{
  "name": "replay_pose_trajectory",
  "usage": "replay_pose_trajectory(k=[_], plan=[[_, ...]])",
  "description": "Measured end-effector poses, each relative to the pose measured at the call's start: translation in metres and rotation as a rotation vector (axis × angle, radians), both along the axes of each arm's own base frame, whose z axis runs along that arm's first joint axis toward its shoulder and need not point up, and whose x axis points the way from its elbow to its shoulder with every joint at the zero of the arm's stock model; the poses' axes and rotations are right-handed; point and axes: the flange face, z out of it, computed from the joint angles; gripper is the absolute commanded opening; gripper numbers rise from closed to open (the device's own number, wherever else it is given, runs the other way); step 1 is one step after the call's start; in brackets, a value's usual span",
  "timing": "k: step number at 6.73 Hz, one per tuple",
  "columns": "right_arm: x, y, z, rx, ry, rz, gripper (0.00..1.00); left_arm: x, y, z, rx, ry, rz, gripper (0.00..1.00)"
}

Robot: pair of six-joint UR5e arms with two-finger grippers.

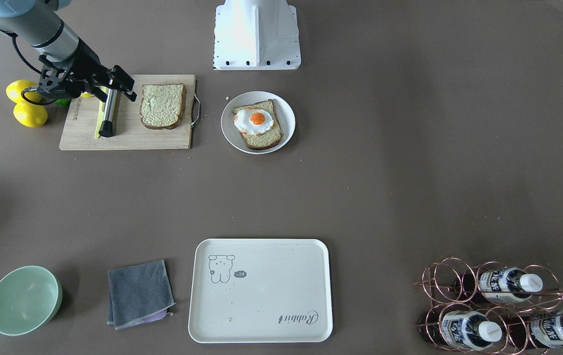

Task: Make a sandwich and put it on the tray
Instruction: 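Move the right gripper over the bread slice on the cutting board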

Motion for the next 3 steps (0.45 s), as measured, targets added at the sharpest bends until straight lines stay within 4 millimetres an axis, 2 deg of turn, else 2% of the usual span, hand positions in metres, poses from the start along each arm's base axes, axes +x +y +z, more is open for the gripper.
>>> replay_pose_trajectory(k=[3], plan=[[-0.037, 0.017, 0.007, 0.012, 0.022, -0.03, 0.81, 0.0, 0.001, 0.002, -0.004, -0.001, 0.0, 0.98]])
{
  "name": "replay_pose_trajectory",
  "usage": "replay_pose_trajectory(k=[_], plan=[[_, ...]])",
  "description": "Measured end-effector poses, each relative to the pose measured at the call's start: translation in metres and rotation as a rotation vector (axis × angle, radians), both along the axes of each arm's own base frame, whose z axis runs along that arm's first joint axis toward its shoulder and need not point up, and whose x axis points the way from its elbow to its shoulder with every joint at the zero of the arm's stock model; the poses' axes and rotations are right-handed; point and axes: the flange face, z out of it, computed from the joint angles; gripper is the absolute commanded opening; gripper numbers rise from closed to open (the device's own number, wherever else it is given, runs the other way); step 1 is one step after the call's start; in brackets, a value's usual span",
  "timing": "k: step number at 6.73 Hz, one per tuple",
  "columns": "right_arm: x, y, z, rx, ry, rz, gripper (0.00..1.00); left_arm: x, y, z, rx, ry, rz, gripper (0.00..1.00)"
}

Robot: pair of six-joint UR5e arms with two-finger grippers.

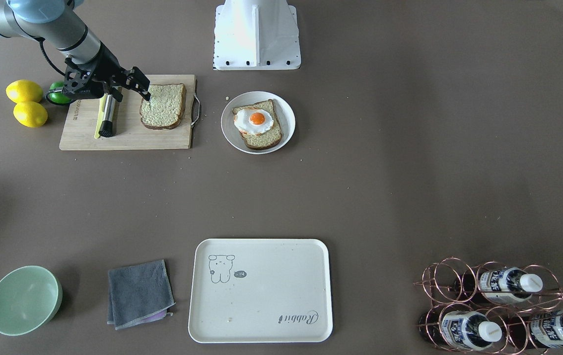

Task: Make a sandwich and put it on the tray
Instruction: 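Move the right gripper over the bread slice on the cutting board, then close the right gripper on the edge of the bread slice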

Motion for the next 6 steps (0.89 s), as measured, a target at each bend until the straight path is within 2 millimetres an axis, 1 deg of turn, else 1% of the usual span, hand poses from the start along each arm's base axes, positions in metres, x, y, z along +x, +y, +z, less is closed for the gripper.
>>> replay_pose_trajectory(k=[1, 2, 3, 4, 5, 6], plan=[[-0.012, 0.005, 0.002, -0.005, 0.007, 0.0, 0.78, 0.0, 0.0, 0.0, 0.0, -0.001, 0.0, 0.98], [-0.021, 0.009, 0.003, -0.004, 0.012, -0.002, 0.71, 0.0, 0.0, 0.0, 0.0, -0.002, 0.0, 0.98], [-0.025, 0.011, 0.004, -0.003, 0.015, -0.004, 0.66, 0.0, 0.0, 0.001, -0.001, -0.003, 0.001, 0.98], [-0.026, 0.013, 0.005, -0.003, 0.017, -0.007, 0.64, 0.0, 0.001, 0.001, -0.001, -0.003, 0.001, 0.98], [-0.028, 0.014, 0.006, -0.003, 0.02, -0.01, 0.59, 0.0, 0.001, 0.001, -0.002, -0.003, 0.001, 0.98], [-0.03, 0.016, 0.008, -0.005, 0.023, -0.015, 0.39, 0.0, 0.001, 0.001, -0.002, -0.003, 0.001, 0.98]])
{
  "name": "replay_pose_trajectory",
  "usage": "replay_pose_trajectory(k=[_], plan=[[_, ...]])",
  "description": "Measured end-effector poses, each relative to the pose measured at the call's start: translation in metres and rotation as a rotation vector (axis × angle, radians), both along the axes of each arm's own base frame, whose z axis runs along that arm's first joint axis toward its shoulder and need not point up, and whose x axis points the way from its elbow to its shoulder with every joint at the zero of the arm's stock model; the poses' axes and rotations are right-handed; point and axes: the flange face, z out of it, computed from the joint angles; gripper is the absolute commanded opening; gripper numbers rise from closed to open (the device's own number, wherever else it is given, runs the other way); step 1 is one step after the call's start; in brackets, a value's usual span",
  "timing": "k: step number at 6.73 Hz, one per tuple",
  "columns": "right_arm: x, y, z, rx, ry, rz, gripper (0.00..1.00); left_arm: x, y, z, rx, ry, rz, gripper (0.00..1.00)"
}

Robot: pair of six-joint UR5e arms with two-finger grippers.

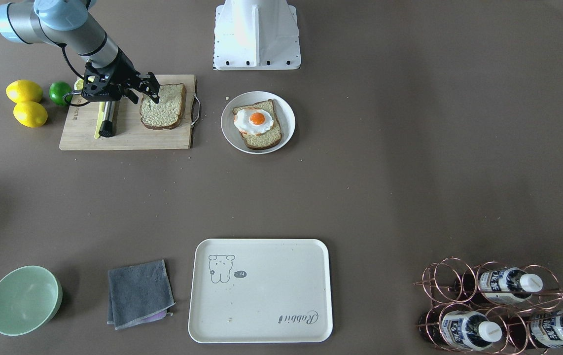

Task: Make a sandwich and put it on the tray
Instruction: 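Close the right gripper on the edge of the bread slice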

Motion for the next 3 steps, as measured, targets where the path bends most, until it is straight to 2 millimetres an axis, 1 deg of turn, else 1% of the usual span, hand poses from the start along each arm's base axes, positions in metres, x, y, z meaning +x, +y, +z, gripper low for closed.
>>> replay_pose_trajectory(k=[1, 3], plan=[[-0.0012, 0.0011, 0.0013, -0.001, 0.002, -0.003, 0.0, 0.0, 0.0, -0.0001, 0.0, 0.0, 0.0, 0.98], [-0.0011, 0.0019, 0.0011, -0.003, 0.001, -0.007, 0.0, 0.0, -0.0002, -0.0008, 0.002, 0.0, 0.0, 0.98]])
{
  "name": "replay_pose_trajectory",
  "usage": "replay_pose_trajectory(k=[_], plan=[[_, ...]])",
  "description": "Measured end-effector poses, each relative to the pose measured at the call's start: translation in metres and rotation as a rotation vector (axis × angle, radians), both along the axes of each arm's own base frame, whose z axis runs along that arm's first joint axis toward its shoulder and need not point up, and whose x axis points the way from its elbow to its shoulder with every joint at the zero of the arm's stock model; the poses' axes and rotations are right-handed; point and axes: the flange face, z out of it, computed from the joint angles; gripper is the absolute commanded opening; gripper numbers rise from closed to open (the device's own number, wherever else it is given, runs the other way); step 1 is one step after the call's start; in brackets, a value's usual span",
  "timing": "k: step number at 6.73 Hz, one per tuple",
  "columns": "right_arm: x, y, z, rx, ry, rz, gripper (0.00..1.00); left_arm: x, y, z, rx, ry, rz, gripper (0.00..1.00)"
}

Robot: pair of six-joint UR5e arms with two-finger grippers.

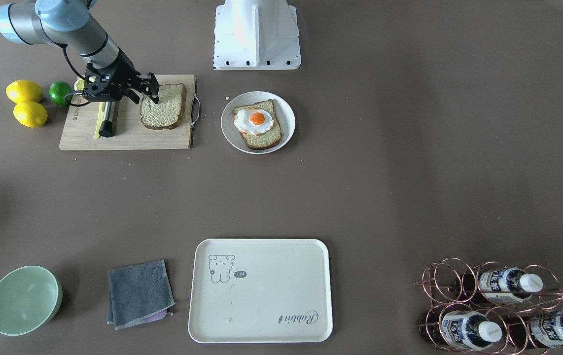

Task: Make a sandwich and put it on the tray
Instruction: 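Close the right gripper on the edge of the bread slice, then lift the bread slice and lay it on the egg toast on the plate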

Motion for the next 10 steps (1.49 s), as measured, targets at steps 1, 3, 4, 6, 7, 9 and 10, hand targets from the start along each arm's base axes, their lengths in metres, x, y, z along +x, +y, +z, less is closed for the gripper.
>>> replay_pose_trajectory(k=[1, 3, 4, 6, 7, 9, 10], plan=[[0.001, 0.001, -0.001, -0.001, -0.002, -0.004, 0.0, 0.0, 0.0, 0.0, 0.0, 0.0, 0.0, 0.98], [0.007, -0.004, -0.007, -0.007, -0.02, -0.008, 0.0, 0.0, 0.0, 0.0, 0.0, 0.0, 0.0, 0.98], [0.015, -0.01, -0.014, -0.015, -0.051, -0.018, 0.0, 0.0, 0.0, -0.001, 0.002, 0.0, 0.0, 0.98], [0.032, -0.019, -0.028, 0.0, -0.184, -0.055, 0.0, 0.0, 0.0, -0.003, 0.006, 0.0, -0.001, 0.98], [0.033, -0.02, -0.033, 0.024, -0.251, -0.07, 0.0, 0.0, 0.0, -0.003, 0.006, 0.0, 0.0, 0.98], [0.006, -0.034, -0.062, 0.064, -0.353, -0.083, 0.0, 0.0, 0.0, -0.003, 0.006, 0.0, -0.001, 0.98], [-0.019, -0.046, -0.083, 0.068, -0.385, -0.085, 0.0, 0.0, 0.0, -0.003, 0.006, 0.0, 0.0, 0.98]])
